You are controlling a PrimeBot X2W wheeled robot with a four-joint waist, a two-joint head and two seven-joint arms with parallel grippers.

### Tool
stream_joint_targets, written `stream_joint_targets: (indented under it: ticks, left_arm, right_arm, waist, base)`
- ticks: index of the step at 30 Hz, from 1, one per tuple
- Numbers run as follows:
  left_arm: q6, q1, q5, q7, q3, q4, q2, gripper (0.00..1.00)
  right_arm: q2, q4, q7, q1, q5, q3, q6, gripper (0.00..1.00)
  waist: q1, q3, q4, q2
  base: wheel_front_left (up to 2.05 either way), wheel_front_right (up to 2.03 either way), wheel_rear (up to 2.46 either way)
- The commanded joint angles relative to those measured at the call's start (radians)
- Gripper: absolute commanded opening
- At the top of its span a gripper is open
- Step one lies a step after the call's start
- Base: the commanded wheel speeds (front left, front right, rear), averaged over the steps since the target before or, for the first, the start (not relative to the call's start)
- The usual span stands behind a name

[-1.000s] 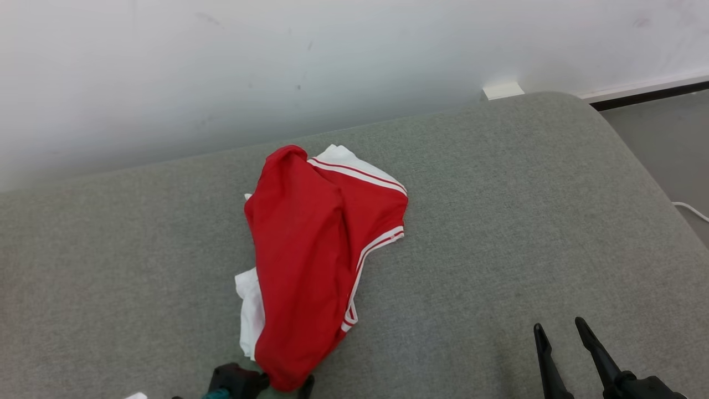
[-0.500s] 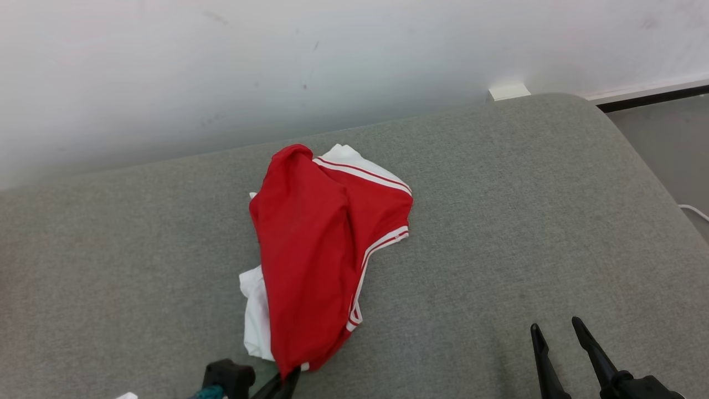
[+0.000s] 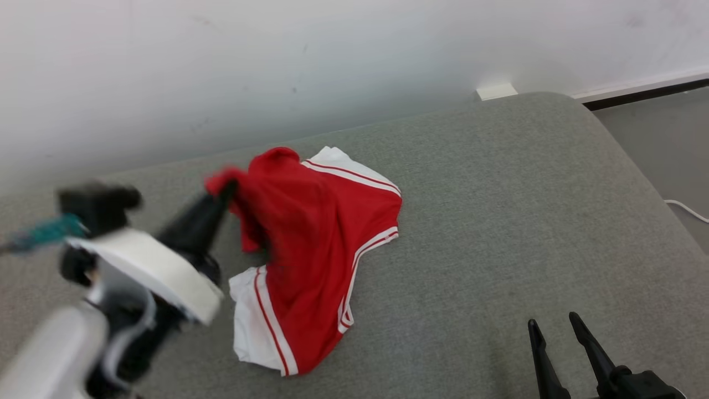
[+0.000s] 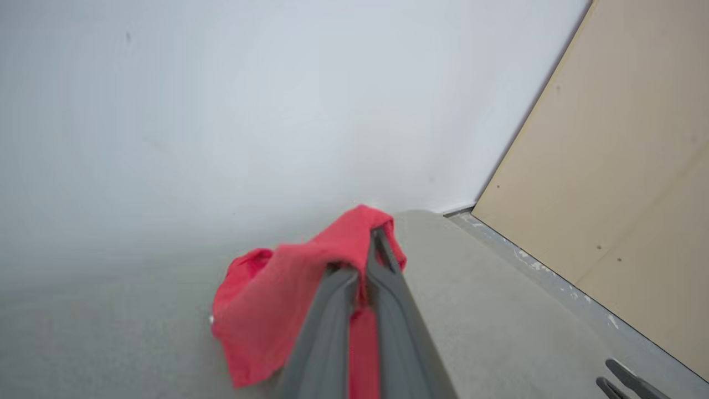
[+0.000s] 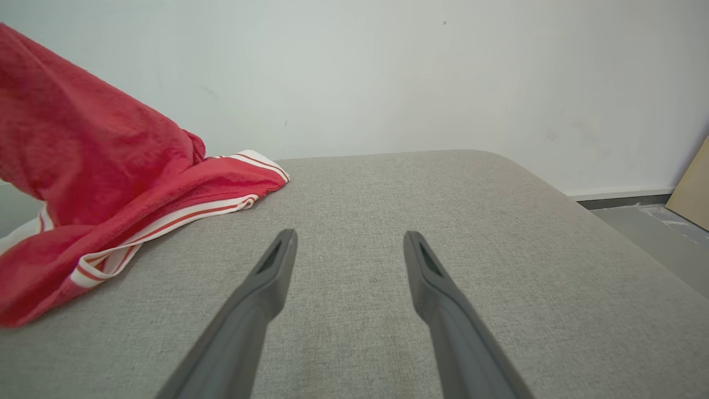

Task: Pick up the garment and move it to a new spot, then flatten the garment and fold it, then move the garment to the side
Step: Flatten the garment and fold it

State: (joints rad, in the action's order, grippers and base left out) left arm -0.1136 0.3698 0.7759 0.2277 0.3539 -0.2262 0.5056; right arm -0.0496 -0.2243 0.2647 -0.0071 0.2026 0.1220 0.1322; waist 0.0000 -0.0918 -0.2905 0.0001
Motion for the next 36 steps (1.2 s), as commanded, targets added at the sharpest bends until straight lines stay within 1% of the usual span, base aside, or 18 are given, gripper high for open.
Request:
stream_joint_targets:
  ticks: [1,4,9,13,16,18,21,28,31,36]
  left_arm:
    - [-0.002,0.034,0.015,0.008,-0.017,0.005,0.008,0.0]
    - [0.0,0.15,0.046,0.049,-0.067,0.05,0.028,0.0]
    - [0.011,0.33,0.056,0.111,-0.097,0.183,0.058,0.0]
    - [0.011,0.452,0.049,0.117,-0.108,0.294,0.051,0.0]
    - [0.022,0.516,0.035,0.106,-0.1,0.331,0.04,0.0]
    - [0.032,0.533,0.04,0.106,-0.094,0.327,0.032,0.0]
    - [0.042,0.522,0.043,0.109,-0.087,0.303,0.038,0.0]
    - [0.052,0.437,0.059,0.128,-0.057,0.192,0.039,0.0]
    - [0.056,0.421,0.084,0.156,-0.028,0.126,0.013,0.0]
    - [0.033,0.451,0.106,0.213,0.034,0.038,-0.052,0.0]
  right_arm:
    - [-0.002,0.0,-0.001,-0.011,0.009,0.002,-0.003,1.0]
    - [-0.002,-0.003,-0.001,-0.011,0.018,0.014,-0.003,1.0]
    - [-0.002,-0.007,-0.001,-0.023,0.038,0.031,-0.003,1.0]
    - [-0.002,-0.009,-0.001,-0.024,0.055,0.042,-0.003,1.0]
    - [-0.002,-0.008,-0.001,-0.019,0.064,0.041,-0.003,1.0]
    - [-0.002,-0.008,-0.001,-0.009,0.07,0.031,-0.003,1.0]
    - [-0.002,-0.009,-0.001,0.011,0.063,0.021,-0.003,1.0]
    - [-0.002,-0.015,-0.001,0.022,0.043,0.008,-0.003,1.0]
    - [-0.002,-0.015,-0.001,0.011,0.035,0.01,-0.003,1.0]
    - [-0.002,-0.019,-0.001,-0.005,0.05,0.018,-0.003,1.0]
  waist:
    - [0.0,0.0,-0.01,-0.0001]
    - [0.0,-0.002,-0.037,-0.0001]
    - [0.0,-0.014,-0.096,-0.0001]
    - [0.0,-0.023,-0.138,-0.0001]
    - [0.0,-0.023,-0.158,-0.0001]
    - [0.0,-0.018,-0.165,-0.0001]
    - [0.0,-0.006,-0.163,-0.0001]
    - [0.0,0.021,-0.105,-0.0001]
    - [0.0,0.028,-0.075,-0.0001]
    - [0.0,0.039,-0.05,-0.0001]
  base:
    - [0.0,0.0,0.0]
    - [0.0,0.0,0.0]
    - [0.0,0.0,0.0]
    - [0.0,0.0,0.0]
    - [0.0,0.0,0.0]
    - [0.0,0.0,0.0]
    - [0.0,0.0,0.0]
    - [0.0,0.0,0.0]
    - [0.0,0.0,0.0]
    - [0.0,0.0,0.0]
